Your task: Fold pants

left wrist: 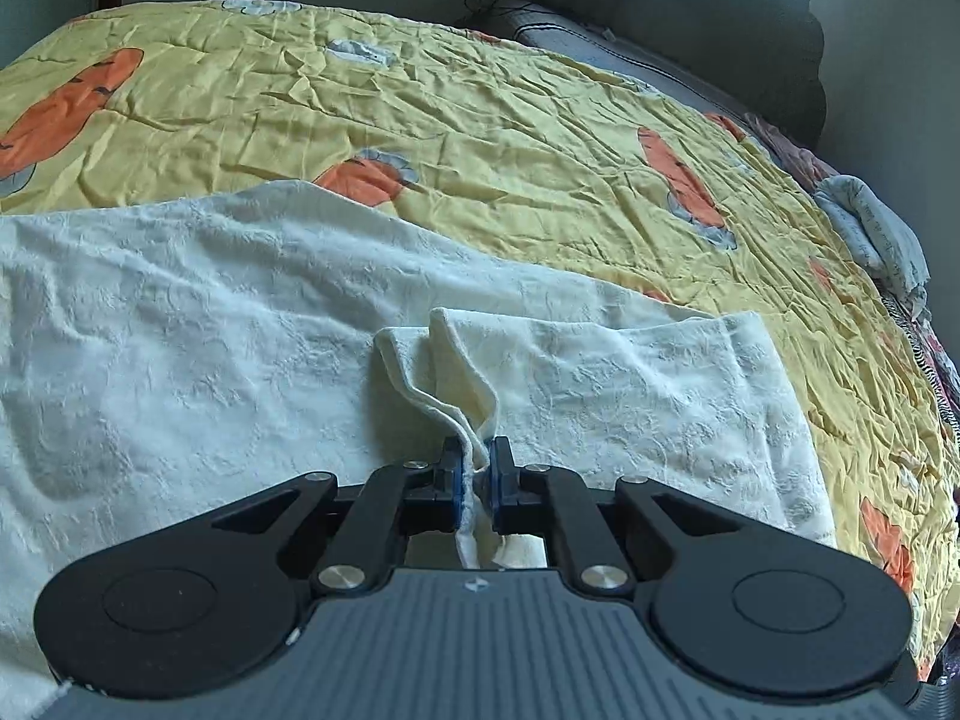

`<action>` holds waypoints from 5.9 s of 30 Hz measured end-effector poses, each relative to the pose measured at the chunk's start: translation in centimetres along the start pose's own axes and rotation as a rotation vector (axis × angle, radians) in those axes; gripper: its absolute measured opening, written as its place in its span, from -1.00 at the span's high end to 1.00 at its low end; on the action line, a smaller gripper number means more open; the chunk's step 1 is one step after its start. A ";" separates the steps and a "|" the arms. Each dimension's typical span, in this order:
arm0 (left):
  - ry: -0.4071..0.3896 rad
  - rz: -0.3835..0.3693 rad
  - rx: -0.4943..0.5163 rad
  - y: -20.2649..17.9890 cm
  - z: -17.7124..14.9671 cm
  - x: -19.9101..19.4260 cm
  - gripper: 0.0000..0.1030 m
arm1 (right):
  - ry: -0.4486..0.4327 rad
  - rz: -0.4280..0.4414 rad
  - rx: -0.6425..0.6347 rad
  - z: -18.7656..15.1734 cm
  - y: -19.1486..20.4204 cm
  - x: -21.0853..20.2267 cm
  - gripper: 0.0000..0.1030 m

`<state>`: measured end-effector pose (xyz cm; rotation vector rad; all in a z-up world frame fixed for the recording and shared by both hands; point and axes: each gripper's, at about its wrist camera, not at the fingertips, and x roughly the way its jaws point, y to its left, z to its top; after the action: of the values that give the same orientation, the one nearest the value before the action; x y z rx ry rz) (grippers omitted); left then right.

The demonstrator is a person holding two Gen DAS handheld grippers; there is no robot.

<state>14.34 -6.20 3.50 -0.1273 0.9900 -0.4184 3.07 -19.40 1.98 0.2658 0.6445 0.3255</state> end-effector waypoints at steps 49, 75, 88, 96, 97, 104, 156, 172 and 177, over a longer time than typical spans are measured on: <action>0.029 0.018 0.069 0.5 -2.3 -2.2 0.80 | 0.123 -0.428 -0.729 -6.4 -7.1 -6.1 0.74; -0.038 0.001 -0.043 1.2 3.5 2.4 0.38 | 0.112 -0.030 0.310 6.2 -20.6 1.5 0.26; -0.102 0.140 0.137 0.1 1.9 1.7 0.68 | 0.039 -0.099 0.342 5.9 -21.7 -0.5 0.60; -0.158 0.059 0.165 -1.9 -1.6 -3.6 0.24 | 0.017 -0.058 0.077 7.7 -14.9 -2.6 0.39; -0.158 0.061 0.203 -2.7 -2.3 -3.6 0.24 | 0.042 -0.057 0.061 7.6 -14.4 -1.8 0.38; -0.164 0.067 0.304 -3.3 -6.0 -0.9 0.13 | 0.147 -0.087 0.088 5.0 -14.5 1.7 0.36; -0.339 0.071 -0.855 24.3 -9.4 -17.7 -0.60 | 0.115 0.345 -0.439 0.7 17.3 9.8 0.53; -0.409 0.482 -0.207 16.5 -6.9 -15.2 0.80 | 0.149 0.462 -0.147 3.7 11.1 6.8 -0.14; -0.460 0.453 0.042 10.2 -6.5 -14.5 0.81 | 0.146 0.488 0.283 7.7 1.2 7.2 -0.33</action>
<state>4.98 9.39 8.32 0.0403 0.5308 0.0120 13.02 -16.70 4.40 0.6792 0.7669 0.7276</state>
